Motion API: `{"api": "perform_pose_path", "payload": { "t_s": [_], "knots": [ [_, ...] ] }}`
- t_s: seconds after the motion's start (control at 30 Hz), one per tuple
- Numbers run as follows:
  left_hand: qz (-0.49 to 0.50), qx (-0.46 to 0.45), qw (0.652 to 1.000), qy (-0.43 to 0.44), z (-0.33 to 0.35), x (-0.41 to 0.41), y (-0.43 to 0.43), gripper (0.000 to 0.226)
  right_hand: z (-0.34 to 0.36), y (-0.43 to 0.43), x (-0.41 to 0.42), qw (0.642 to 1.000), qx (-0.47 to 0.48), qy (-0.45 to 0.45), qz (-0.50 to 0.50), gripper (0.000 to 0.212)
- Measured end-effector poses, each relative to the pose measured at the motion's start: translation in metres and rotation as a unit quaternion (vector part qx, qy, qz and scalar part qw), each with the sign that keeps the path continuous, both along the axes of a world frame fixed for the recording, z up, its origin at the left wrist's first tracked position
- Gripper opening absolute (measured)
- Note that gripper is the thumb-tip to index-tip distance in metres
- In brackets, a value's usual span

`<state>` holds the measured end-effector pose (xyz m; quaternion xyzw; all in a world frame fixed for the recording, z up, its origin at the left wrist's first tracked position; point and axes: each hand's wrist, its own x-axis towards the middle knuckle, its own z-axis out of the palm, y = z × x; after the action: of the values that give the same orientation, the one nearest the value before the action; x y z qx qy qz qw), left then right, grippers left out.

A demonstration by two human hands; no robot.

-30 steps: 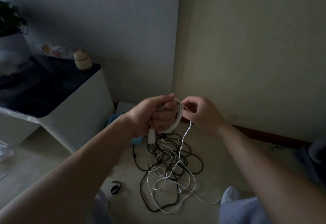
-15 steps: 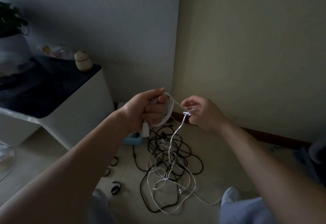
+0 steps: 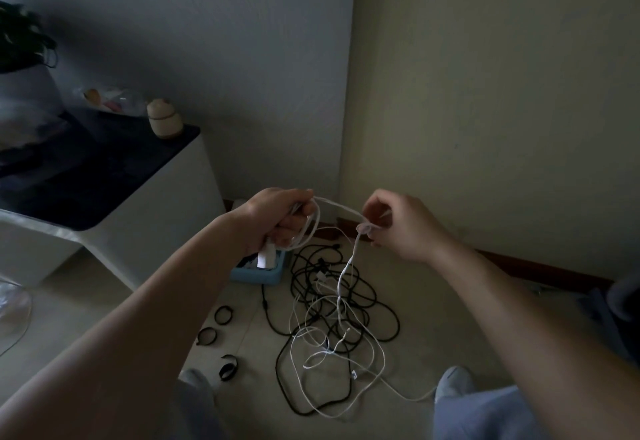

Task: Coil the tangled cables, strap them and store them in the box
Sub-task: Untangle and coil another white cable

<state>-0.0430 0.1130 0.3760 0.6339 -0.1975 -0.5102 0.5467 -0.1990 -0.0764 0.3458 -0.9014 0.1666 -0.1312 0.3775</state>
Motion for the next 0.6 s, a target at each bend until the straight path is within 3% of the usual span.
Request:
{"api": "perform_pose_path", "payload": {
  "t_s": [0.13,0.3,0.43,0.6],
  "knots": [
    [0.028,0.049,0.997,-0.046,0.001,0.0,0.003,0.041,0.0,-0.003,0.002,0.996,-0.069,-0.028,-0.04,0.035],
    [0.054,0.042,0.996,-0.065,0.005,-0.002,0.003,0.044,0.004,0.008,0.004,0.994,-0.111,-0.02,0.016,0.03],
    [0.004,0.054,0.996,-0.066,0.007,0.0,0.004,0.052,0.014,0.024,0.006,0.974,-0.203,-0.012,0.095,0.025],
    [-0.076,0.072,0.994,-0.014,0.007,-0.001,0.004,0.049,0.02,0.047,0.005,0.928,-0.356,-0.063,0.089,0.018]
  ]
}}
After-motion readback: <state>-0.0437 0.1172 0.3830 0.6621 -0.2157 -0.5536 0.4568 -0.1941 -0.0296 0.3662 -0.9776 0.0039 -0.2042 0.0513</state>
